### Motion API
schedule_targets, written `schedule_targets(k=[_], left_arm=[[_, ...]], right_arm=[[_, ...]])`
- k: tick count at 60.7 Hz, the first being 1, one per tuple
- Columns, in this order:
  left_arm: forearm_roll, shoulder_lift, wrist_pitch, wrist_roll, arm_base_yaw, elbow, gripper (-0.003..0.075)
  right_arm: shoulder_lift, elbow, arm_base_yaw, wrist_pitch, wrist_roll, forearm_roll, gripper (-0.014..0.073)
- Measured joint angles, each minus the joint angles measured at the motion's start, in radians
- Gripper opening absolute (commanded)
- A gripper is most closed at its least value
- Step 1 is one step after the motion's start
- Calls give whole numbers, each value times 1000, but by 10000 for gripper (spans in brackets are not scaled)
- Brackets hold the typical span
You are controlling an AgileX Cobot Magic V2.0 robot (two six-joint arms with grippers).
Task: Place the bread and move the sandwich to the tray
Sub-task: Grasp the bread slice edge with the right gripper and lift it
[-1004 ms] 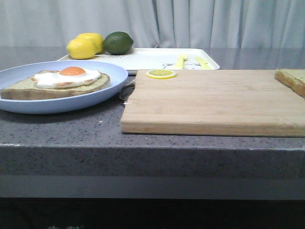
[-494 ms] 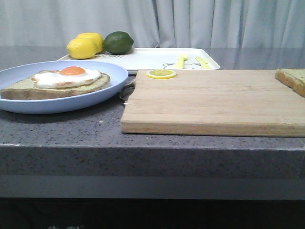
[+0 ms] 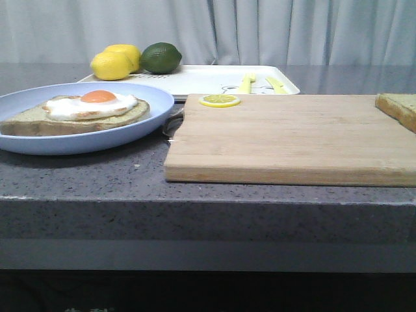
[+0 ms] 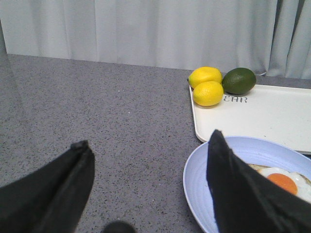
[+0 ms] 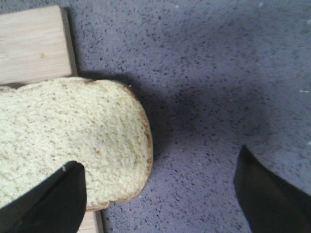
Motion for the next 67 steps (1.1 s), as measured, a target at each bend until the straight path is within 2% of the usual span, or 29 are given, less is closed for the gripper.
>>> schedule_targets(k=[12,27,48,67], left_arm=[[0,0,0,0,0,0,474],[0,0,2,0,0,0,474],[0,0,2,0,0,0,474],[0,0,3,0,0,0,474]], right_arm=[[56,-26,0,23,-79,90,627],[139,-42,-35,53,-111,144,627],[236,-42,-132,67,-266,395,626],[302,-42,-141,67,-303,418,625]])
